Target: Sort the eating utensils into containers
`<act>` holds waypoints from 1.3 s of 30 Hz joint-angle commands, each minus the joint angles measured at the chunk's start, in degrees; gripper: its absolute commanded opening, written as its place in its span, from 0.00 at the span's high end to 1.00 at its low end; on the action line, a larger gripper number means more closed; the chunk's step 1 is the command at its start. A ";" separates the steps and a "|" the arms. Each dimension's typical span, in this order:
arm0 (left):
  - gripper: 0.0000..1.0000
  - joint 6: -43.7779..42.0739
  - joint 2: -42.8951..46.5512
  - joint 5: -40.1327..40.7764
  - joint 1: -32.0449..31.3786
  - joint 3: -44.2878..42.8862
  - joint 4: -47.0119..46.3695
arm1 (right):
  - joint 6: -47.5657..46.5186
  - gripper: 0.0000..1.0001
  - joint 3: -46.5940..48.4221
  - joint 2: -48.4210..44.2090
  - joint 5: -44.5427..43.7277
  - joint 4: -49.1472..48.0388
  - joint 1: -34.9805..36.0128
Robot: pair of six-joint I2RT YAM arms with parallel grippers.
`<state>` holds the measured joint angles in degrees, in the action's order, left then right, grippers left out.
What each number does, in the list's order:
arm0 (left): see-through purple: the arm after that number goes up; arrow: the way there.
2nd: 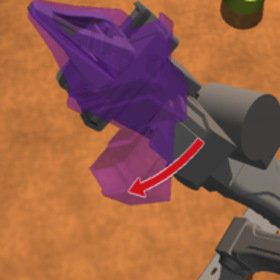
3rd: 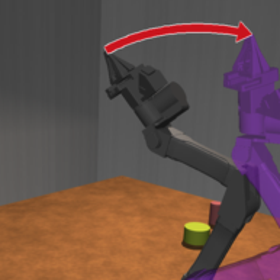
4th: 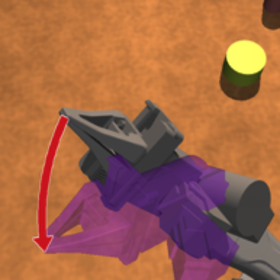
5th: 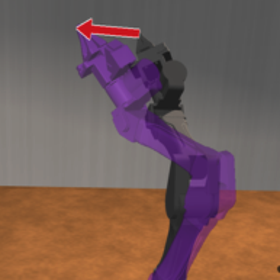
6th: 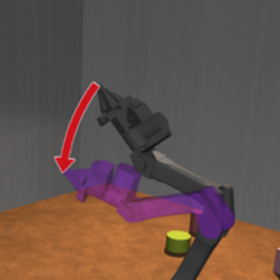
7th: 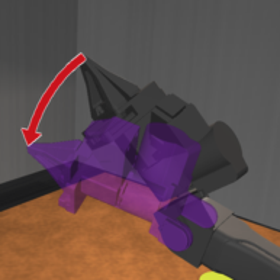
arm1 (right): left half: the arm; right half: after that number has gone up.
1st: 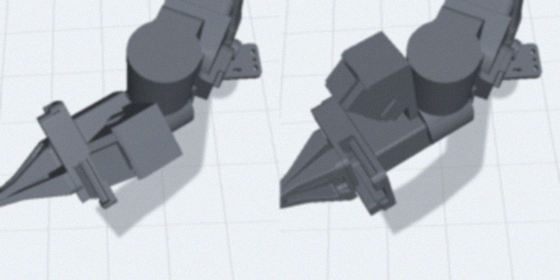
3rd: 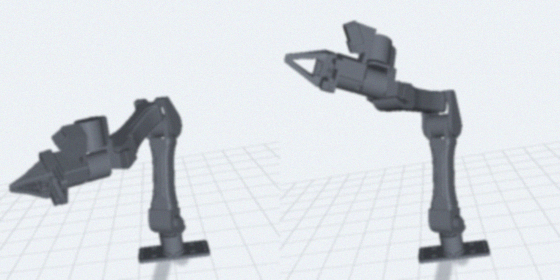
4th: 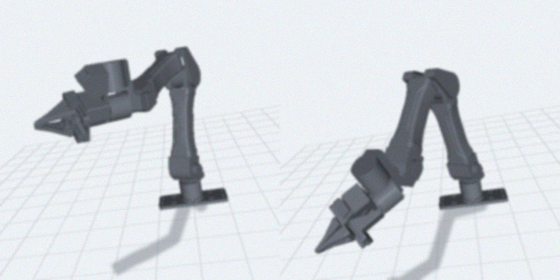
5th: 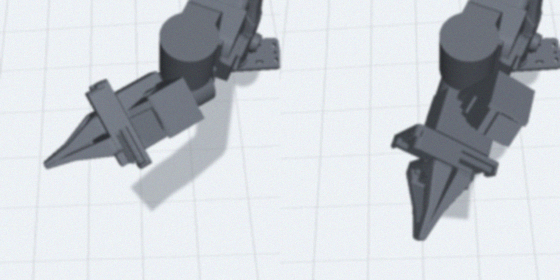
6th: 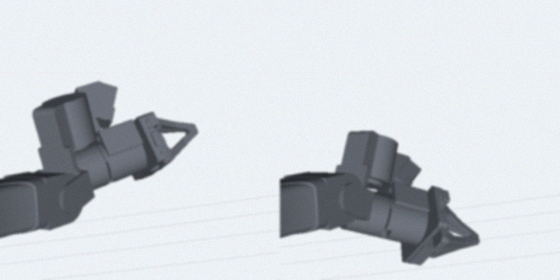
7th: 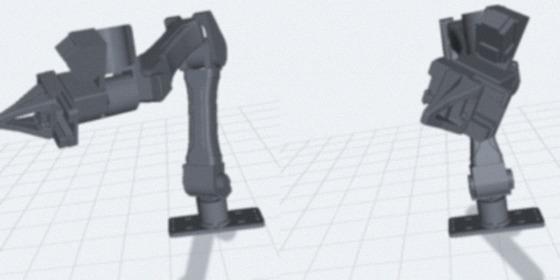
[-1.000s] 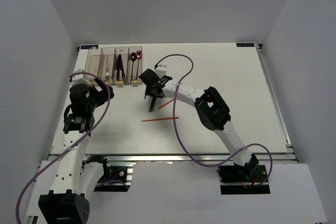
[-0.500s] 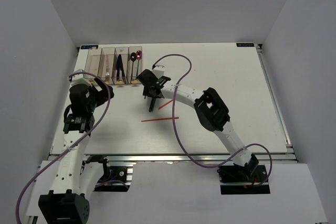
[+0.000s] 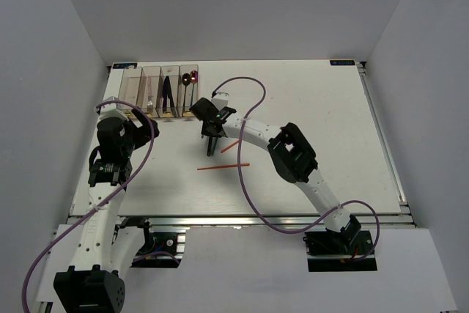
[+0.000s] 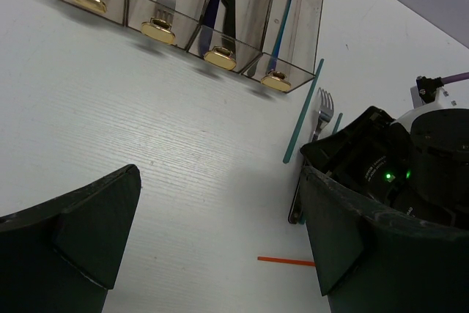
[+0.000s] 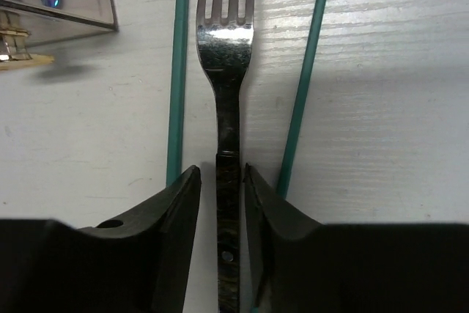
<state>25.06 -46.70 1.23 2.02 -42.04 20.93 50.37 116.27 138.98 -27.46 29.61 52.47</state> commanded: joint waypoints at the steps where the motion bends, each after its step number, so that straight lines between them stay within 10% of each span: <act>1: 0.02 -0.45 0.38 -0.62 -0.26 -0.06 -0.80 | 0.00 0.69 0.36 2.17 -1.71 4.23 0.70; 13: 0.02 -0.27 -0.59 0.61 -0.35 -0.41 0.08 | -2.03 1.00 -0.16 1.38 -6.29 12.76 2.38; 20: 0.02 4.20 -2.17 -11.13 -0.35 -3.21 1.21 | -14.14 1.00 -21.65 -14.33 12.50 -20.70 2.11; 30: 0.02 26.86 7.40 -29.97 -0.35 5.20 -16.50 | -12.67 1.00 -43.90 -40.51 21.47 -38.82 2.11; 39: 0.08 36.11 4.34 -37.01 -2.62 11.72 -34.89 | -10.91 1.00 -47.63 -46.17 32.03 -46.22 2.81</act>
<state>56.16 -42.74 -31.99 1.15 -31.00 -4.05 38.83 67.83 93.25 0.40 -11.94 54.54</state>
